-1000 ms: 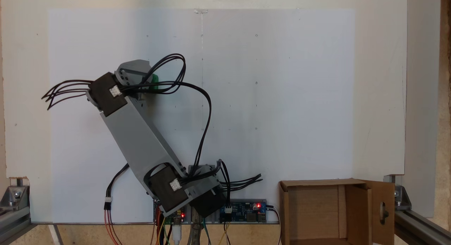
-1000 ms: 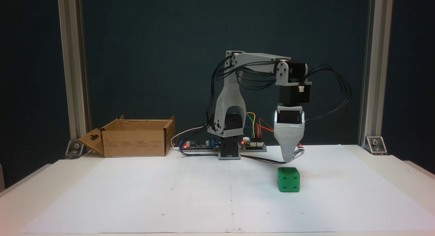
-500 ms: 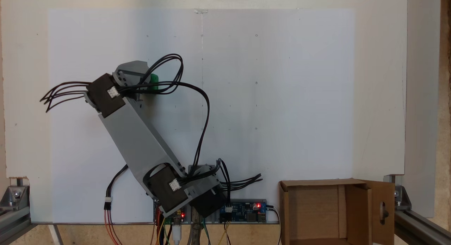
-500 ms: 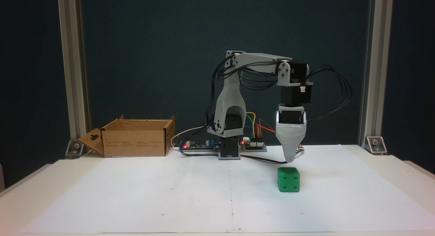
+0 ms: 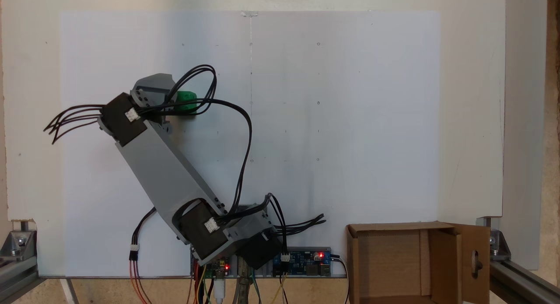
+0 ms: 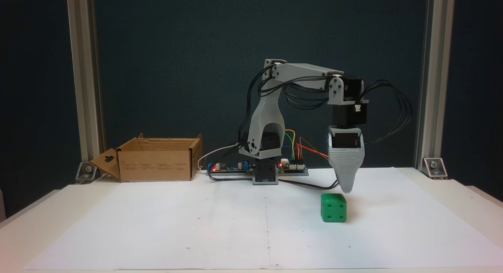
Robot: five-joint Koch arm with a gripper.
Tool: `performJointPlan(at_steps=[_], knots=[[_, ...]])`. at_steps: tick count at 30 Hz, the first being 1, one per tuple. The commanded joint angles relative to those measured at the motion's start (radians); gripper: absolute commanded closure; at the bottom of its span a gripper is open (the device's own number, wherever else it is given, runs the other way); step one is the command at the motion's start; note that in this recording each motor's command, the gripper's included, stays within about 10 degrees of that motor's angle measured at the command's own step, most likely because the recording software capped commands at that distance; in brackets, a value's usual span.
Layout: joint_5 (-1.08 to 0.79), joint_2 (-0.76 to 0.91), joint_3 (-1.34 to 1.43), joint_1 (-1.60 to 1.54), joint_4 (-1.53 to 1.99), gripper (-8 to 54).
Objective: Grasp a green dice and put it in the bin.
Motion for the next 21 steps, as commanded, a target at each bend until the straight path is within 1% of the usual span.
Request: performJointPlan(at_steps=[1, 11, 21], knots=[[-0.114, 0.006, -0.071, -0.003, 0.002, 6.6], [-0.126, -0.003, -0.071, 0.003, 0.021, 6.3], [-0.127, -0.051, -0.071, 0.029, 0.020, 6.2]])
